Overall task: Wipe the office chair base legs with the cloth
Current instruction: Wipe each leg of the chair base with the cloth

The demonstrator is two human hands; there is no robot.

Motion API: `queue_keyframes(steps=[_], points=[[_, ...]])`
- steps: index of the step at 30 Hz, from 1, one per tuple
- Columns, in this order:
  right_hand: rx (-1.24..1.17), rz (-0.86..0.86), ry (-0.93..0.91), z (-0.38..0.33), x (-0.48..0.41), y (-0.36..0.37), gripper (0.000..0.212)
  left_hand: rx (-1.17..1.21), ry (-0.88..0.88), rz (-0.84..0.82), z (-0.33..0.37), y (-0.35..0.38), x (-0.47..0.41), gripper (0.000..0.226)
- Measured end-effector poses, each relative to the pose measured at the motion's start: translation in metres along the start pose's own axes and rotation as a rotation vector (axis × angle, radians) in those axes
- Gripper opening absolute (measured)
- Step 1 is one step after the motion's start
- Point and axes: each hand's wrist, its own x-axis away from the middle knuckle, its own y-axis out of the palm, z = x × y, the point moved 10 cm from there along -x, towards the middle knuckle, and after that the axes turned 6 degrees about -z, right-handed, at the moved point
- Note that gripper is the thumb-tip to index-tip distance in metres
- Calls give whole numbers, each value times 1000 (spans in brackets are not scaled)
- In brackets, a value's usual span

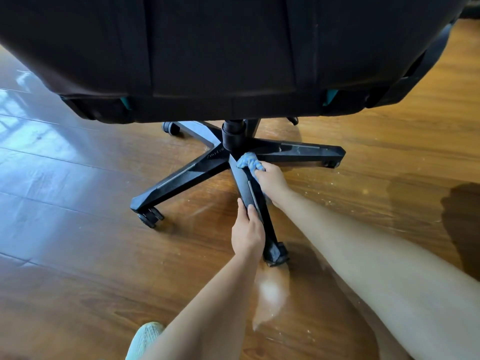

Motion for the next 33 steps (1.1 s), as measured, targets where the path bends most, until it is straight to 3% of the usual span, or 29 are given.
queue_keyframes(steps=[7,14,20,23,28,31,33], points=[[108,36,42,35,31,-7,20,-100,8,-13,14,-3,-15,65],[-122,85,92,19,10,-2,24,-78,-38,-59,10,5,-16,65],[90,121,239,-4,-38,-5,34,-68,-54,-79,8,5,-14,64],[133,104,330,5,-44,-8,36,-90,-55,-95,9,8,-15,65],[-24,-69,326,17,-42,8,42,-94,-53,-88,6,-1,-18,67],[-96,-67,352,16,-40,12,42,-161,-47,-102,1,-9,-14,80],[39,17,381,4,-36,7,39,-230,-29,-91,0,-15,-13,96]])
